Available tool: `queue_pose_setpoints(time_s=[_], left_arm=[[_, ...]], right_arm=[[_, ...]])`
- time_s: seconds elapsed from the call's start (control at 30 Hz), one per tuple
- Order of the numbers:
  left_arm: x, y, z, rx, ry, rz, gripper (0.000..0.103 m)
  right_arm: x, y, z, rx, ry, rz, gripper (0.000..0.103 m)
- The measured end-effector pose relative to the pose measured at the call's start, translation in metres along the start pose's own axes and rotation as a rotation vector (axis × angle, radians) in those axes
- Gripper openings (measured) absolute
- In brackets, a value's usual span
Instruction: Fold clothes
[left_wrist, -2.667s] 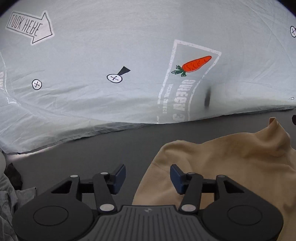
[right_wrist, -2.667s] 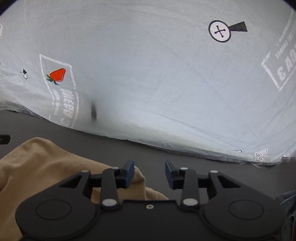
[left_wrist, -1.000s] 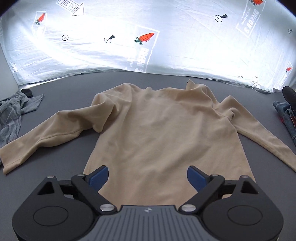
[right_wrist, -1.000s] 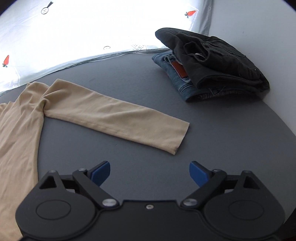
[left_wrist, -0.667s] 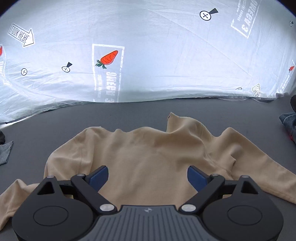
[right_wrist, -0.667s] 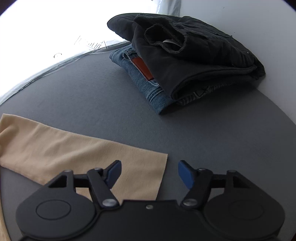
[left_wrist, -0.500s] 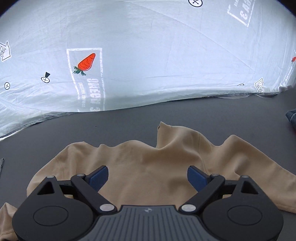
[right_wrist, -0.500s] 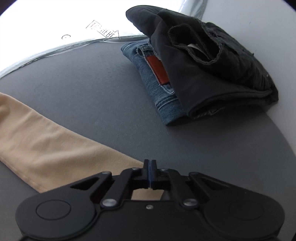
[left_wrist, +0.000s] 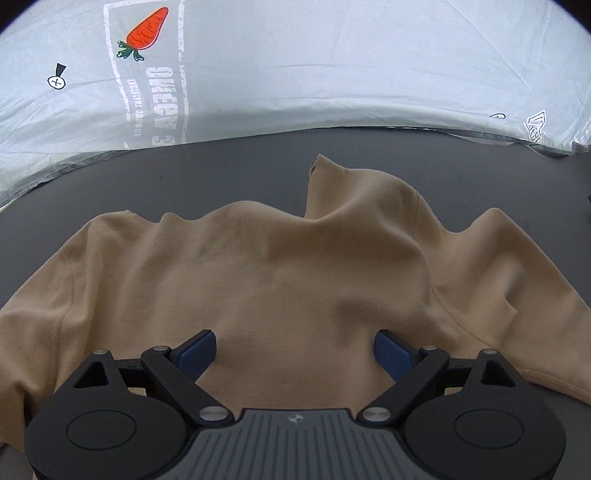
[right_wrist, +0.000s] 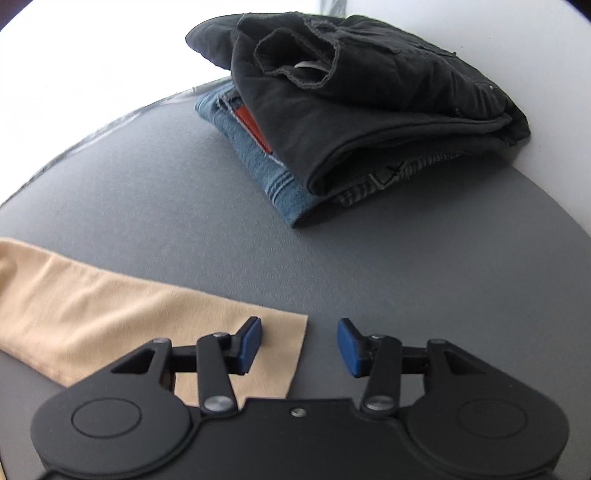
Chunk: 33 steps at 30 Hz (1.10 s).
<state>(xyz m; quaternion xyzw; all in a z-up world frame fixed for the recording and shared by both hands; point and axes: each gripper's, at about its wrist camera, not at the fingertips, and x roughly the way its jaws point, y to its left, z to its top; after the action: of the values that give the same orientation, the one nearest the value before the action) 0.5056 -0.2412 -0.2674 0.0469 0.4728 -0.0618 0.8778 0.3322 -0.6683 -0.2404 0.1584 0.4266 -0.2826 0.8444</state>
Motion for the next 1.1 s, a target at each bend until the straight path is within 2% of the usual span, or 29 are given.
queue_pose_setpoints(time_s=[0.03,0.07,0.1,0.13,0.23,0.37,0.47,0.5,0.53,0.57,0.6,0.63,0.7,0.83,0.97,1.03,1.07,1.1], left_arm=[[0.002,0.002,-0.001,-0.010,0.006,-0.001,0.094],[0.002,0.003,-0.002,-0.013,0.002,0.001,0.095],[0.002,0.004,-0.002,-0.014,-0.002,0.002,0.096],[0.003,0.005,-0.003,-0.015,-0.006,0.004,0.097],[0.003,0.005,-0.003,-0.019,-0.009,0.010,0.098],[0.003,0.007,-0.005,-0.034,-0.017,0.014,0.098],[0.003,0.008,-0.006,-0.022,-0.023,0.016,0.099],[0.002,0.010,-0.005,-0.023,-0.027,0.021,0.099],[0.001,0.011,-0.005,-0.025,-0.030,0.026,0.099],[-0.001,0.013,-0.004,-0.026,-0.034,0.031,0.099],[-0.002,0.014,-0.003,-0.028,-0.038,0.036,0.099],[-0.003,0.016,-0.002,-0.030,-0.041,0.041,0.099],[-0.007,0.021,-0.001,-0.032,-0.057,0.055,0.099],[-0.014,0.041,0.005,-0.033,-0.095,0.118,0.099],[-0.012,0.070,0.008,-0.076,-0.090,0.164,0.099],[-0.009,0.086,0.007,-0.123,-0.076,0.166,0.099],[-0.007,0.093,0.006,-0.144,-0.068,0.163,0.099],[-0.006,0.098,0.005,-0.155,-0.063,0.163,0.099]], right_arm=[[0.002,0.002,0.000,0.010,-0.009,-0.001,0.045],[0.002,0.005,0.001,-0.005,-0.008,0.006,0.030],[0.002,0.011,0.002,-0.042,-0.003,0.006,0.005],[0.000,0.018,0.003,-0.087,-0.002,-0.015,0.004],[-0.007,0.032,0.005,-0.188,-0.015,-0.104,0.004],[-0.010,0.020,0.006,-0.211,-0.010,-0.282,0.004],[-0.002,0.022,0.003,-0.267,0.027,-0.339,0.006],[-0.003,0.030,0.002,-0.314,0.002,-0.366,0.016],[-0.004,0.039,0.002,-0.362,-0.023,-0.392,0.023],[-0.007,0.049,0.004,-0.396,-0.055,-0.388,0.039],[-0.011,0.061,0.008,-0.417,-0.095,-0.354,0.047],[-0.016,0.073,0.013,-0.428,-0.131,-0.302,0.047],[-0.023,0.104,0.024,-0.415,-0.158,-0.133,0.047],[-0.019,0.190,0.043,-0.432,-0.151,0.296,0.047],[-0.007,0.282,0.054,-0.485,-0.097,0.625,0.054],[0.004,0.324,0.054,-0.548,-0.053,0.728,0.066],[0.011,0.347,0.049,-0.605,-0.032,0.743,0.066],[0.018,0.363,0.044,-0.660,-0.011,0.737,0.056]])
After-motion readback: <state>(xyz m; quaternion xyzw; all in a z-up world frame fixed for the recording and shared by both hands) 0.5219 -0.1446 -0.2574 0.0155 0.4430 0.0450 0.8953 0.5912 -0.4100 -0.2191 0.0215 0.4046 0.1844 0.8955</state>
